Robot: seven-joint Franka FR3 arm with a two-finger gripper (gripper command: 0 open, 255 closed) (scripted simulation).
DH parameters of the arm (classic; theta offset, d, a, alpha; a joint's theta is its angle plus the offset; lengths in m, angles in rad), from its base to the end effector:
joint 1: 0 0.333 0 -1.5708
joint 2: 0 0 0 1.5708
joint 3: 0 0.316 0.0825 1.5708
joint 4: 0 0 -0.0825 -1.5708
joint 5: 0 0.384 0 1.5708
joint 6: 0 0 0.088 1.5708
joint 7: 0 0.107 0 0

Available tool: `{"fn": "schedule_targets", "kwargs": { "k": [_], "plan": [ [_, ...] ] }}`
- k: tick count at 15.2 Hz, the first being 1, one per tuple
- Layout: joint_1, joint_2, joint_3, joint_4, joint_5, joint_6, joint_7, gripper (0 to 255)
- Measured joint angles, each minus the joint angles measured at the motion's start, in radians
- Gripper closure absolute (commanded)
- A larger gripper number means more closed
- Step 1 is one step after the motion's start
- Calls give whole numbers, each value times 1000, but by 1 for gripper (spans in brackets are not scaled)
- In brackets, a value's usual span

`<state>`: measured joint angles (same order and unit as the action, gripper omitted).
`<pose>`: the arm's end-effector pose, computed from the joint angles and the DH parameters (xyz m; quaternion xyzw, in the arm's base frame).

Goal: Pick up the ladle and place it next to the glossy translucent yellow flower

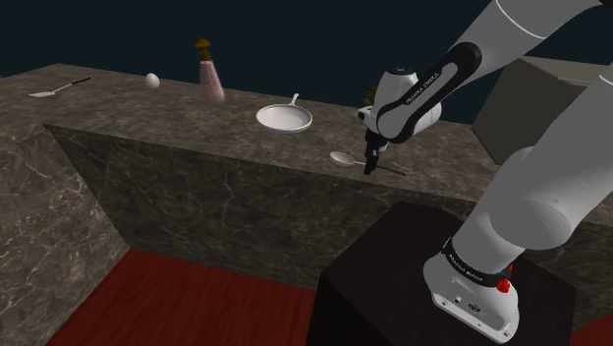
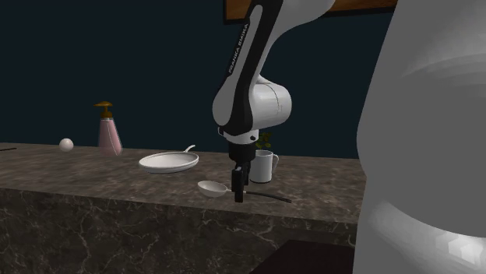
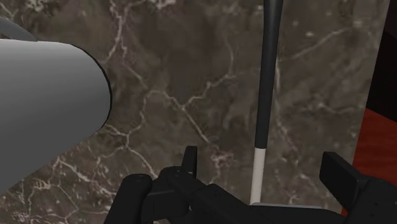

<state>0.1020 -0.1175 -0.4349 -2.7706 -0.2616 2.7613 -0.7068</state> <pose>0.3783 -0.1141 0.2549 0.9518 0.3008 0.0297 0.0512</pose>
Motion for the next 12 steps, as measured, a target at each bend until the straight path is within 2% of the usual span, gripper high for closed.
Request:
{"fn": "schedule_targets", "kwargs": {
  "k": [10,12],
  "plan": [
    [0,0,0,0,0,0,0,255],
    [-2,-21,3,4,-7,-24,5,255]
  ]
}}
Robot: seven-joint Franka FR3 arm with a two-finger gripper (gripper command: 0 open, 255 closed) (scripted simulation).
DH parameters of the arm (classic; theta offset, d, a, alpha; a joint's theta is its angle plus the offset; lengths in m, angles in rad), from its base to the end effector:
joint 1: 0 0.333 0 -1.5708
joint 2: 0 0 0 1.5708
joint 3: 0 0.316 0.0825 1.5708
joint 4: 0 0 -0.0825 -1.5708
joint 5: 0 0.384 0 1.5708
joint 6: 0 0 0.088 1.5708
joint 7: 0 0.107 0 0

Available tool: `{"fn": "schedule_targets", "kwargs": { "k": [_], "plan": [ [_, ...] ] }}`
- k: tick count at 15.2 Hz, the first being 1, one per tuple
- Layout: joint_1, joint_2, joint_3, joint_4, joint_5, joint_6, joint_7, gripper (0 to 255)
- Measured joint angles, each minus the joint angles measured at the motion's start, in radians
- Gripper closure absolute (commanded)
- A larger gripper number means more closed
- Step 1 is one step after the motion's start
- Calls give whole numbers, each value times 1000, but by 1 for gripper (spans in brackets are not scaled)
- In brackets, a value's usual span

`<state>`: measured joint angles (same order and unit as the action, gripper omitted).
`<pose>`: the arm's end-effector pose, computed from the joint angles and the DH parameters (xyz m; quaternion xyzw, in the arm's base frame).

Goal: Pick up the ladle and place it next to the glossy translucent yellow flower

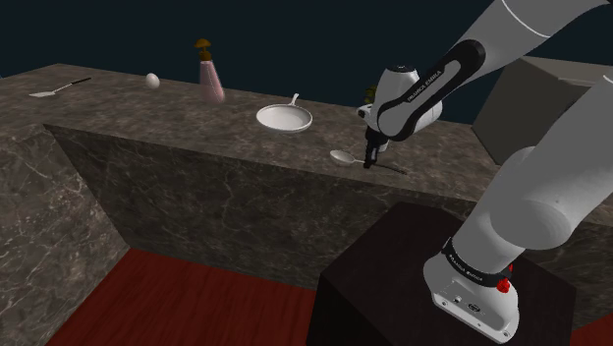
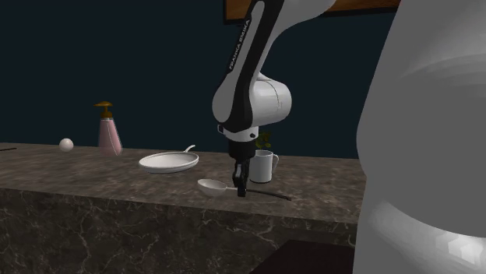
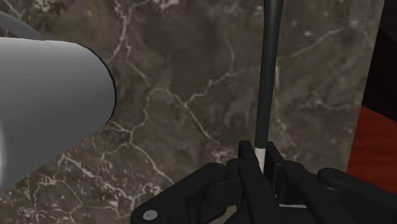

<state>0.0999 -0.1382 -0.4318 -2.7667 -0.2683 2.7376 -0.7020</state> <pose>0.3791 -0.1139 0.2616 0.9518 0.3009 0.0299 0.0513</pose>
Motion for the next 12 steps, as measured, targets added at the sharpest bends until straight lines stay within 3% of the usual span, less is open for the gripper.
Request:
{"fn": "schedule_targets", "kwargs": {
  "k": [12],
  "plan": [
    [-19,-184,31,37,-32,-218,18,255]
  ]
}}
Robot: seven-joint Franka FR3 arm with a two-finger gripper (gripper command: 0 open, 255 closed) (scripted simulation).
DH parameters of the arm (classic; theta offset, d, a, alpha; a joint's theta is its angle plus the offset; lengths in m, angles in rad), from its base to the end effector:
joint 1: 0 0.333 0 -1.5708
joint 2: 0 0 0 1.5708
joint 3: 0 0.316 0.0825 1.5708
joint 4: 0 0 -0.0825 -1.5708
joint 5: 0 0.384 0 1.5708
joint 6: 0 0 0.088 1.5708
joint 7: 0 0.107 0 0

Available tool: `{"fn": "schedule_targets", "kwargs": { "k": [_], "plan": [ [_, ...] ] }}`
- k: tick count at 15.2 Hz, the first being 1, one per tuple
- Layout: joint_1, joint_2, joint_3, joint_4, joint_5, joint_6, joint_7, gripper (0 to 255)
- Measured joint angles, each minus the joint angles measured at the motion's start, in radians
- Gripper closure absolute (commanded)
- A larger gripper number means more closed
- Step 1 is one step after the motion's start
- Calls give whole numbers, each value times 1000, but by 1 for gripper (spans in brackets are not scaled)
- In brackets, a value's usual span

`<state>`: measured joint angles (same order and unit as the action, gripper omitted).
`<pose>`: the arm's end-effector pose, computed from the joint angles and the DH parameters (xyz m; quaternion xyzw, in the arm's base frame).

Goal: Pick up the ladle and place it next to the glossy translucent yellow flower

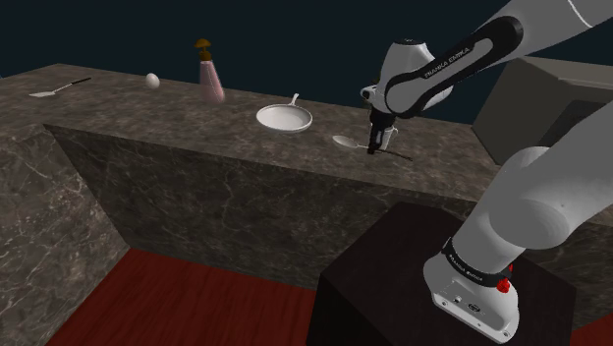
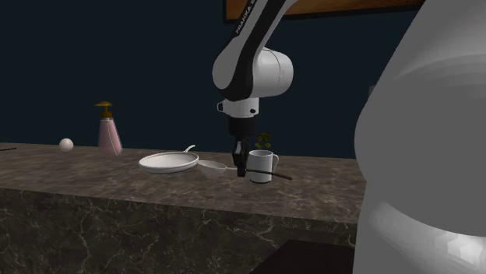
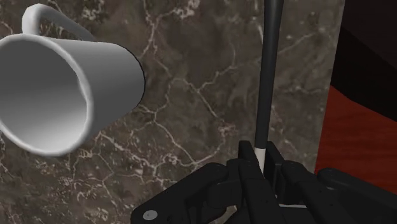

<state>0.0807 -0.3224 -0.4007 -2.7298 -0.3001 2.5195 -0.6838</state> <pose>0.3790 -0.1137 0.3232 0.9518 0.3010 0.0300 0.0513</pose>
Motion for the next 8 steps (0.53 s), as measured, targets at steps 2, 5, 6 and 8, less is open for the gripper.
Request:
{"fn": "schedule_targets", "kwargs": {
  "k": [2,5,6,8],
  "plan": [
    [-3,-31,6,7,-2,-38,0,255],
    [-5,-66,12,25,-1,-90,-4,255],
    [-5,-75,15,30,1,-104,-2,255],
    [-4,-95,21,45,3,-139,-3,255]
  ]
}}
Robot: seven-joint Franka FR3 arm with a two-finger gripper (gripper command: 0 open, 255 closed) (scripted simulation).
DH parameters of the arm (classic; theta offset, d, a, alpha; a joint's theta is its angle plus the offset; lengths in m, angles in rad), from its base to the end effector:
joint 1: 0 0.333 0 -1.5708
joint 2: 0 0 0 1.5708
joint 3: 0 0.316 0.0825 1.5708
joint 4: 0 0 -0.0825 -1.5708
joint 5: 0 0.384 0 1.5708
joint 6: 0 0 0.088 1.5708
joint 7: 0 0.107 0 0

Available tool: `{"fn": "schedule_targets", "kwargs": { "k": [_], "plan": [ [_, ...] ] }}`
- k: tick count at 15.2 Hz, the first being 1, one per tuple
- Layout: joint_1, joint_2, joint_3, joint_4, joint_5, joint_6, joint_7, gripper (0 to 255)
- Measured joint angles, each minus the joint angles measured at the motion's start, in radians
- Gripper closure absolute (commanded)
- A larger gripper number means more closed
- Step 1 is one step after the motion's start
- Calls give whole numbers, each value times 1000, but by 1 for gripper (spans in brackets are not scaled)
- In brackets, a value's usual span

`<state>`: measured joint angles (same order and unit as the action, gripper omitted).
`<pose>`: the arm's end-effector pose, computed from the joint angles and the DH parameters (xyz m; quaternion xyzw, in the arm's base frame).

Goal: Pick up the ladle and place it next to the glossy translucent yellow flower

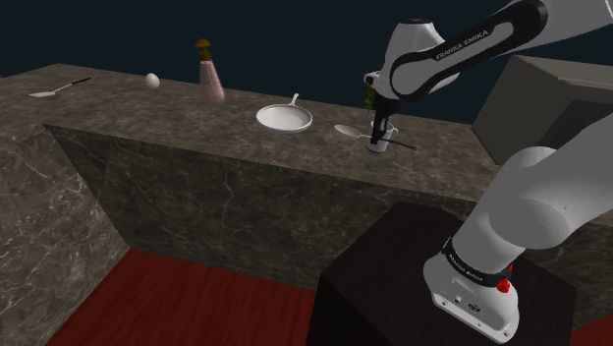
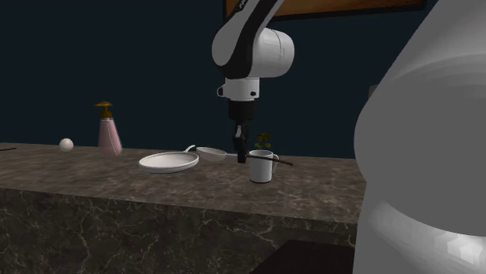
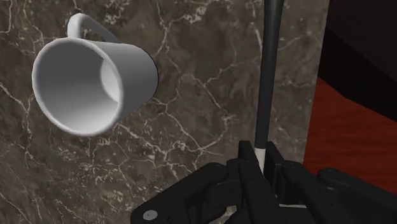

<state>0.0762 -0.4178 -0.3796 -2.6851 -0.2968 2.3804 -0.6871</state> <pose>0.3787 -0.1143 0.3648 0.9518 0.3009 0.0300 0.0514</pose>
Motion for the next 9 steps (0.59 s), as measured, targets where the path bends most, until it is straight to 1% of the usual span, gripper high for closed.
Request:
{"fn": "schedule_targets", "kwargs": {
  "k": [9],
  "plan": [
    [1,-81,25,70,13,-151,-6,255]
  ]
}}
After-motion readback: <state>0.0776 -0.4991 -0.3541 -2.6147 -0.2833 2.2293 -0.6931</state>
